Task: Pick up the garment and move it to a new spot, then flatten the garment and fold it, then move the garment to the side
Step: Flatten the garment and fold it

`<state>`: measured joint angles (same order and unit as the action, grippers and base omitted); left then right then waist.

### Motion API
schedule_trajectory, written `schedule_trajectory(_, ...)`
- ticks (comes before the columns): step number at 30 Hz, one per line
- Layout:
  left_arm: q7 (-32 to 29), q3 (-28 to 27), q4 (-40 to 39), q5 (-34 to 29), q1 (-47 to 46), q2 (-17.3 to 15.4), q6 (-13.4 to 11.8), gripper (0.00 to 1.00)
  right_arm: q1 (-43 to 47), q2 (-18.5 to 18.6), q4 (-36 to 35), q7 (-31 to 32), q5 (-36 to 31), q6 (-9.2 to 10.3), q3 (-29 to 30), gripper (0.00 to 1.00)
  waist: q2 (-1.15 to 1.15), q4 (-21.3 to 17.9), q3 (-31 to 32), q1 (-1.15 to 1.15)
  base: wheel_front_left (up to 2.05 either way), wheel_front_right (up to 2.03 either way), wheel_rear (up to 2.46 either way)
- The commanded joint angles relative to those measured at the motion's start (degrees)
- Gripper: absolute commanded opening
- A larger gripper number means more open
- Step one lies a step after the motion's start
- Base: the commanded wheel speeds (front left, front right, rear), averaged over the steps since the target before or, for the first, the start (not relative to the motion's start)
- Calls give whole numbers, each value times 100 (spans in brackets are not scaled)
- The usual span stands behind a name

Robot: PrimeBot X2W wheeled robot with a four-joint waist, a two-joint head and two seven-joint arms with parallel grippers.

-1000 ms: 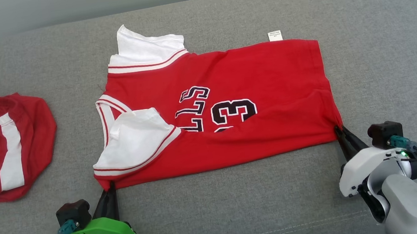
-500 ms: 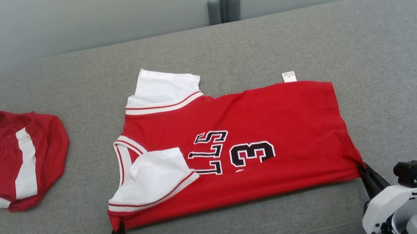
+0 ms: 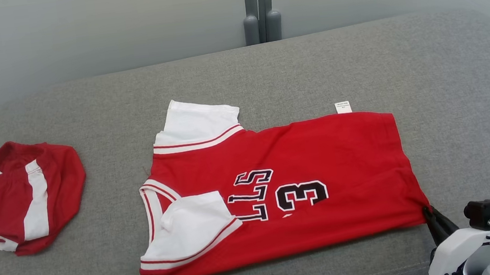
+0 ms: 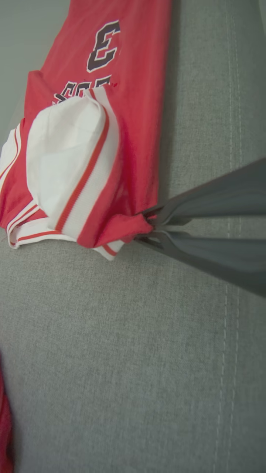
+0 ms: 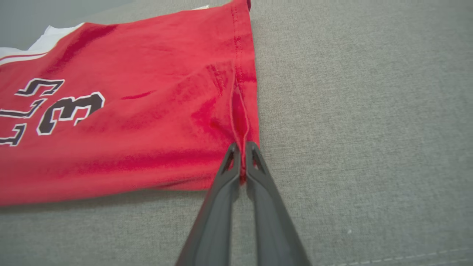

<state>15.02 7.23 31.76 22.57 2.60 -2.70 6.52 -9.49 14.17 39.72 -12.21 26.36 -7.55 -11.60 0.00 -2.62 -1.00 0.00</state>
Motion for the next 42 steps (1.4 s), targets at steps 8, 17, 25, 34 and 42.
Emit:
schedule_trajectory(8, 9, -228, -239, -53, -22, -33, -104, 100, 28, -1, 19, -222, -92, 11, 225, 100, 0, 65, 37, 0, 0, 0, 0)
schedule_trajectory(17, 7, -522, -1753, -758, 172, -30, -334, 100, 301, -179, -1335, -306, -453, 10, 649, 100, 0, 82, 22, 0, 0, 0, 0)
schedule_trajectory(25, 8, -505, -2670, -1236, 237, -30, -677, 100, 669, -559, -2456, -309, -904, 10, 1027, 100, 0, 96, 31, 0, 0, 0, 0)
schedule_trajectory(34, 8, -600, -2892, -1410, 46, -42, -639, 100, 817, -782, -2844, -310, -1191, 10, 971, 100, 0, 94, -36, 0, 0, 0, 0)
schedule_trajectory(42, 8, -627, -2351, -1534, -860, -327, -192, 100, 461, -823, -2843, -311, -1101, 10, 727, 100, 0, -204, -376, 0, 0, 0, 0)
